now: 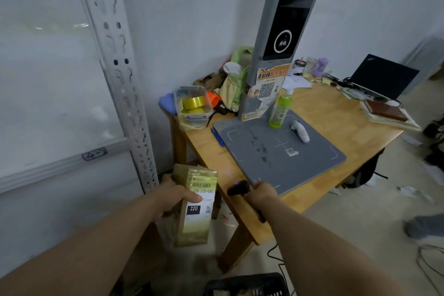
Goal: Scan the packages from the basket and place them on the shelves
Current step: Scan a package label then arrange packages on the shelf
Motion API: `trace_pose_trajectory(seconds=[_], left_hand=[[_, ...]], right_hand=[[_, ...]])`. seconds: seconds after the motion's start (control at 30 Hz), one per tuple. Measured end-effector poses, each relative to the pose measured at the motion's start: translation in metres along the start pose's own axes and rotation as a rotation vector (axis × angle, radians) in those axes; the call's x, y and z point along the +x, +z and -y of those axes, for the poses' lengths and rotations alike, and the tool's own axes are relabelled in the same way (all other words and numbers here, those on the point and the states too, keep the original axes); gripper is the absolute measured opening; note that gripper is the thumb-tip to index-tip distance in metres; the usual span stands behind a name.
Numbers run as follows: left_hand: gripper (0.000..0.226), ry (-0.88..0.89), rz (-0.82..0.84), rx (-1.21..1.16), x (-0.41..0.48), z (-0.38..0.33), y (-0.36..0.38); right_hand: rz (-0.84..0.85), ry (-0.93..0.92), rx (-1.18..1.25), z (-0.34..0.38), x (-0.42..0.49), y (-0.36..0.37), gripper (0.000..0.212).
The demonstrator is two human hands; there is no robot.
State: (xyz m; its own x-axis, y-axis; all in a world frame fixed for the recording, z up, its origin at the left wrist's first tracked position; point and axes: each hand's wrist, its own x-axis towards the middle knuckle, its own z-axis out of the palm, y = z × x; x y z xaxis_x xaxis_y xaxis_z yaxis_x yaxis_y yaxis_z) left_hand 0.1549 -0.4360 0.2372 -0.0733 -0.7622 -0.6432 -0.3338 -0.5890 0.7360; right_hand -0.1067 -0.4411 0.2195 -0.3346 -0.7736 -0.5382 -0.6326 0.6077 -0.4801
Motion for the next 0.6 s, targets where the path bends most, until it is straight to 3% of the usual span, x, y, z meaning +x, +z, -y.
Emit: trace_pose_trajectory(seconds=[0.23,0.5,0.6], left_hand=[[0.121,-0.123,0.0,0.042,0.041,-0.003,0.015],[0.109,-0.17,-0.027,-0.004,0.061,0.006,0.009],[0.121,-0.201,-0.048,-0.042,0.069,0.017,0.004]], right_hand=[[0.101,-0.023,-0.151,-0.026,0.065,0.024,0.037],[0.209,-0.049,-0.164,-0.026,0.092,0.037,0.026],[0.368,0.022,0.051,-0.02,0.076,0.024,0.033]])
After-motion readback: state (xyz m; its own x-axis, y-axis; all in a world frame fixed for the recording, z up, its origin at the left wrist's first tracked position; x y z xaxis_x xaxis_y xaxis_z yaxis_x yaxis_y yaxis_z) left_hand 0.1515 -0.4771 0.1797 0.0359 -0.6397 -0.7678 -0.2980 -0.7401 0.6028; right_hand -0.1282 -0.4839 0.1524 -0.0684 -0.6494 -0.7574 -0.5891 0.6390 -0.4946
